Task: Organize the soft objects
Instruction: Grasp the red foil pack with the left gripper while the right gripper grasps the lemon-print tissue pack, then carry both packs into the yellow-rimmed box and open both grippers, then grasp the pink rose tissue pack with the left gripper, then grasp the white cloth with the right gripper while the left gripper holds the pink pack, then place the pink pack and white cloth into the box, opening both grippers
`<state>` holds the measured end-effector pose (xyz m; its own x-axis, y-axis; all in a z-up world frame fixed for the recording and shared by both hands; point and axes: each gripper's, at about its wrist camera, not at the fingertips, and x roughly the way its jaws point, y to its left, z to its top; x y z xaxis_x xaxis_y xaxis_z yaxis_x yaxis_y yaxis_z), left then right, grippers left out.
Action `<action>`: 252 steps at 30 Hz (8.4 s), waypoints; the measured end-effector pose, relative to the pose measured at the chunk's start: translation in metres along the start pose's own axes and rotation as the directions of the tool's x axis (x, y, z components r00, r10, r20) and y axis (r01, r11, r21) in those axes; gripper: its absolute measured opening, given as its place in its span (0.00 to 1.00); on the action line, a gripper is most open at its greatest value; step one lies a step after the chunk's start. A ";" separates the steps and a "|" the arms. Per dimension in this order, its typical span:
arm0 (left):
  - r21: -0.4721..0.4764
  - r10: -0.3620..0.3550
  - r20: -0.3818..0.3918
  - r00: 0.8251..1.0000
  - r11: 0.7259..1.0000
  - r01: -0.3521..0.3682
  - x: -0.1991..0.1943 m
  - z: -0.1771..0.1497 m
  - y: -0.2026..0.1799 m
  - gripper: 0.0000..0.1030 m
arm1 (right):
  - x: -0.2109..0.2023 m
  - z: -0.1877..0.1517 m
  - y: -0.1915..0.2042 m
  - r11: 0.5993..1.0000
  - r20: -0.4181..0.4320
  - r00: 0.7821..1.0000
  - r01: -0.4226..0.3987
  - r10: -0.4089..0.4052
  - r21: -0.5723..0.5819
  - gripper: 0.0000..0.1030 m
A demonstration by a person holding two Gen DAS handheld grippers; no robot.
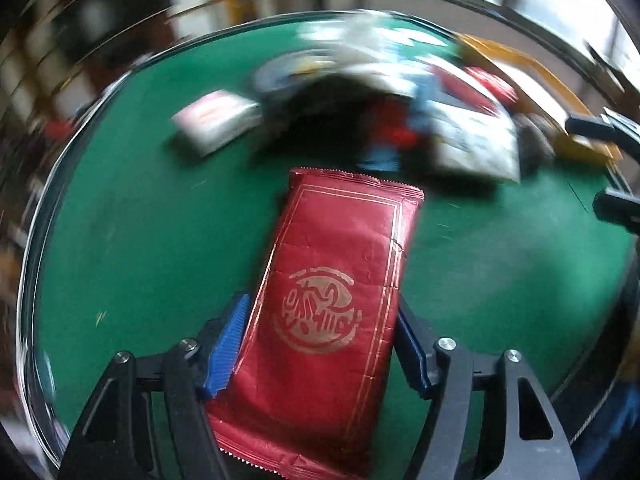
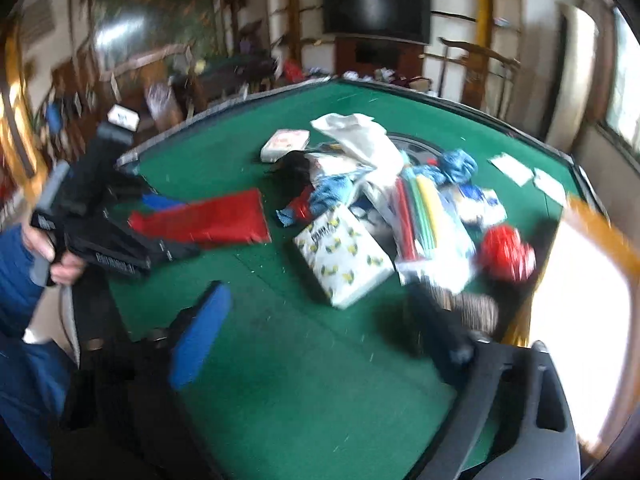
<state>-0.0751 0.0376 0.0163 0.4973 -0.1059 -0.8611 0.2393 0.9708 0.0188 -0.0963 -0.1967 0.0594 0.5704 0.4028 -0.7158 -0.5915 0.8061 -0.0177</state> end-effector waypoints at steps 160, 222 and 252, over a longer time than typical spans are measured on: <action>-0.541 0.201 -0.051 0.978 0.818 -0.196 0.090 0.142 0.108 0.52 | 0.089 0.122 -0.101 0.818 0.084 0.992 -0.123 0.092 0.562 0.70; -0.042 -0.225 0.277 0.934 0.968 0.246 0.002 0.177 -0.122 0.53 | -0.090 -0.046 -0.291 0.366 -0.029 0.839 0.268 -0.544 0.891 0.13; 0.168 -0.436 0.010 0.900 0.888 0.429 0.071 0.181 -0.311 0.55 | -0.077 -0.069 -0.312 0.334 -0.281 0.821 0.479 -0.497 0.812 0.40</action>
<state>0.0368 -0.3112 0.0415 0.3515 -0.5212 -0.7777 0.5654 0.7803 -0.2674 0.0051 -0.5094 0.0719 0.6023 -0.1912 -0.7750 0.5384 0.8141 0.2176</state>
